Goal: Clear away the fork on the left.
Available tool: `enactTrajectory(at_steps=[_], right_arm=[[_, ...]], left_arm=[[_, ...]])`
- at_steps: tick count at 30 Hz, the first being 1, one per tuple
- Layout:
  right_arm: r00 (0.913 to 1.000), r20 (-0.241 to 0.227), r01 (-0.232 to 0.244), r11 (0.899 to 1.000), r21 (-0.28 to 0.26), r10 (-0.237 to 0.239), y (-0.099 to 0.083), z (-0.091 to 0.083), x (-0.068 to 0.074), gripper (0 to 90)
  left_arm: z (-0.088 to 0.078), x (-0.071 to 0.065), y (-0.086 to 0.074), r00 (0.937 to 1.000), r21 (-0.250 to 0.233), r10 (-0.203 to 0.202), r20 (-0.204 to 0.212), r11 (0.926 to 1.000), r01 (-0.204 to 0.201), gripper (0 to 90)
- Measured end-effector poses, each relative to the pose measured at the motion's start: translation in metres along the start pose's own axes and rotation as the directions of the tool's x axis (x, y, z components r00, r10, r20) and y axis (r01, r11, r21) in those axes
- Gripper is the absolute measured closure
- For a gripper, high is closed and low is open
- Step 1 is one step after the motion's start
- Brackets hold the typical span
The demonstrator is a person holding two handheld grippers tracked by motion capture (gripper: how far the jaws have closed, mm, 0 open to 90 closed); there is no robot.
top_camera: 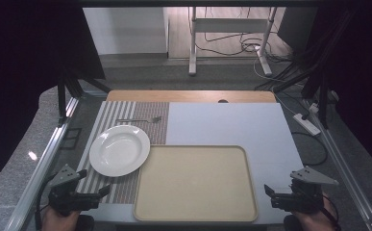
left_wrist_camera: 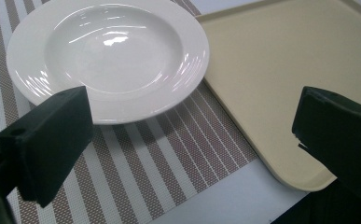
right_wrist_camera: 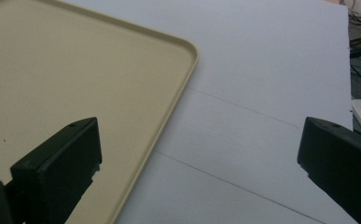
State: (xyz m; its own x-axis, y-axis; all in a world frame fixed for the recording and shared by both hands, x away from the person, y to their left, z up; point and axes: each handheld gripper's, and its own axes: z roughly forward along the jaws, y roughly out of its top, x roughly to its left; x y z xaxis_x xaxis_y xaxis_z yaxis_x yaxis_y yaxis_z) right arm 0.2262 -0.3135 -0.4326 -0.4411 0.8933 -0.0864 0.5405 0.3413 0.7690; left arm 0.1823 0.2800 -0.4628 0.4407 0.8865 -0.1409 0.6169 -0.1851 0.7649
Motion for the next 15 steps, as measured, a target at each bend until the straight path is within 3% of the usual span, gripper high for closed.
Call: enactTrajectory(at_steps=[15], right_arm=[[0.9996, -0.007, 0.027, 1.000, 0.008, -0.027, -0.0004, -0.0001, 0.0019, 0.3]], left_arm=[[0.0031, -0.0014, 0.0019, 0.9996, 0.036, 0.003, -0.026, 0.9994, -0.002, 0.0]])
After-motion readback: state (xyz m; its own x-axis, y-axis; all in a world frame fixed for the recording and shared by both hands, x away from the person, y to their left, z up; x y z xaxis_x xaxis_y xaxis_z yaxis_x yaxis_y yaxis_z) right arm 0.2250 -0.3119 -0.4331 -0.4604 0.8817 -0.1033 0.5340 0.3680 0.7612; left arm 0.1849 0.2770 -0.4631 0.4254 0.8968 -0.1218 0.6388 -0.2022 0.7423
